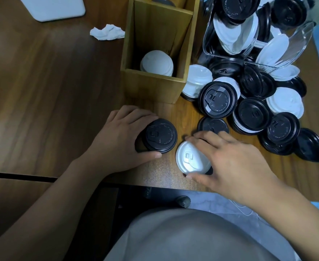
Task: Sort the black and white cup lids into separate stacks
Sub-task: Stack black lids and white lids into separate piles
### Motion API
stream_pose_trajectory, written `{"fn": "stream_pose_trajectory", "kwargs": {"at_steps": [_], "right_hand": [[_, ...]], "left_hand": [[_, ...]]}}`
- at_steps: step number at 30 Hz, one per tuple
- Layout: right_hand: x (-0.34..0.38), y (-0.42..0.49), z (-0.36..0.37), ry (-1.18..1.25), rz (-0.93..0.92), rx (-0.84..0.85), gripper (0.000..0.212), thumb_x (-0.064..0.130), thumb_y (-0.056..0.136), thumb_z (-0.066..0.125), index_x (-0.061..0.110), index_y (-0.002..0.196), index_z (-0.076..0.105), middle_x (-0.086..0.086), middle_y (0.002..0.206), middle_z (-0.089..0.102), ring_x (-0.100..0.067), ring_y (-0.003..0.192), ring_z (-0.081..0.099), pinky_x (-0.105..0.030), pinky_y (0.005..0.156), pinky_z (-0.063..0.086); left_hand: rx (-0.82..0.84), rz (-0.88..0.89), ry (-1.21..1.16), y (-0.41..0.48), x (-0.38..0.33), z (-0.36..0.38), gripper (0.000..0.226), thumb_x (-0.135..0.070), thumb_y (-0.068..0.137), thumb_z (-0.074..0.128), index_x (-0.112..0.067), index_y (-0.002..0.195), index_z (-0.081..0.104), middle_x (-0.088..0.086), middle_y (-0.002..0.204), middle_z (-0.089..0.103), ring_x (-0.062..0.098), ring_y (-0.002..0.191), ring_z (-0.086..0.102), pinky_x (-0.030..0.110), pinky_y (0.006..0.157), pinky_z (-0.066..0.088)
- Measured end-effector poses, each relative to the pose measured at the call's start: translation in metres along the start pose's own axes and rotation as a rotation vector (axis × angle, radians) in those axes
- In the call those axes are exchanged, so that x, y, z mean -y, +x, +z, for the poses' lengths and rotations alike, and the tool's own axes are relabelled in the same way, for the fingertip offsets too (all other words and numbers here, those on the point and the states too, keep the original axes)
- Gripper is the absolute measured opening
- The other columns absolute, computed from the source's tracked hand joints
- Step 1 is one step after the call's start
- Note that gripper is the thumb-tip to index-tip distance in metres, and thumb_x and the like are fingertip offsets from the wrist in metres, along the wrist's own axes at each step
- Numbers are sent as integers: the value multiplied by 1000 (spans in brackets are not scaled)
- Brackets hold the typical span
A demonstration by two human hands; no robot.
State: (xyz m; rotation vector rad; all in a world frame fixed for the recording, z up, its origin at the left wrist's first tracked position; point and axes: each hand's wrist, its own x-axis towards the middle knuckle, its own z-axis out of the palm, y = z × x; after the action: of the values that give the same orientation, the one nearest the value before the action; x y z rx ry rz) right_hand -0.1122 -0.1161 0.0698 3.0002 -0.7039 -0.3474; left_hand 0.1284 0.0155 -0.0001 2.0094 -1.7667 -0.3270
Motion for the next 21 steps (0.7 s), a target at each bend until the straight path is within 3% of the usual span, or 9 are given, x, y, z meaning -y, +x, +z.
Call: {"fn": "stream_pose_trajectory", "kwargs": {"at_steps": [5,10,16,19,21], "right_hand": [[-7,1,4,88,-95,-8,86,67,71,73,30,146,51,15,139,58,-16,110,58,-34,75,59],[-16,3,5,140,-149,14,90,52,69,86,32,147,47,14,147,53,-17,119,55,-36,82,59],[-18,6,11,111,-195,146,92,54,82,75,39,158,25,21,159,36,-12,131,39,-33,92,57],[-19,8,11,37,-186,67,92,60,73,78,35,153,41,16,150,51,-15,121,52,-33,79,56],[-21,7,14,47,-213,24,85,66,79,66,31,153,44,13,151,52,-16,119,53,-35,82,53]], "left_hand": [[8,-6,3,0,0,0,85,-76,74,65,-27,142,54,-13,141,54,16,135,42,35,106,32],[2,-8,5,0,1,1,84,-76,74,66,-27,142,54,-14,140,54,16,135,42,36,106,32],[4,-9,2,0,-1,1,84,-76,74,64,-27,141,55,-13,140,55,16,135,43,35,105,32],[9,-9,5,1,-1,1,84,-75,74,66,-28,142,54,-14,140,54,16,135,42,36,105,32],[7,-12,7,1,0,1,84,-75,74,66,-29,142,54,-14,140,54,16,135,42,38,106,34]]}}
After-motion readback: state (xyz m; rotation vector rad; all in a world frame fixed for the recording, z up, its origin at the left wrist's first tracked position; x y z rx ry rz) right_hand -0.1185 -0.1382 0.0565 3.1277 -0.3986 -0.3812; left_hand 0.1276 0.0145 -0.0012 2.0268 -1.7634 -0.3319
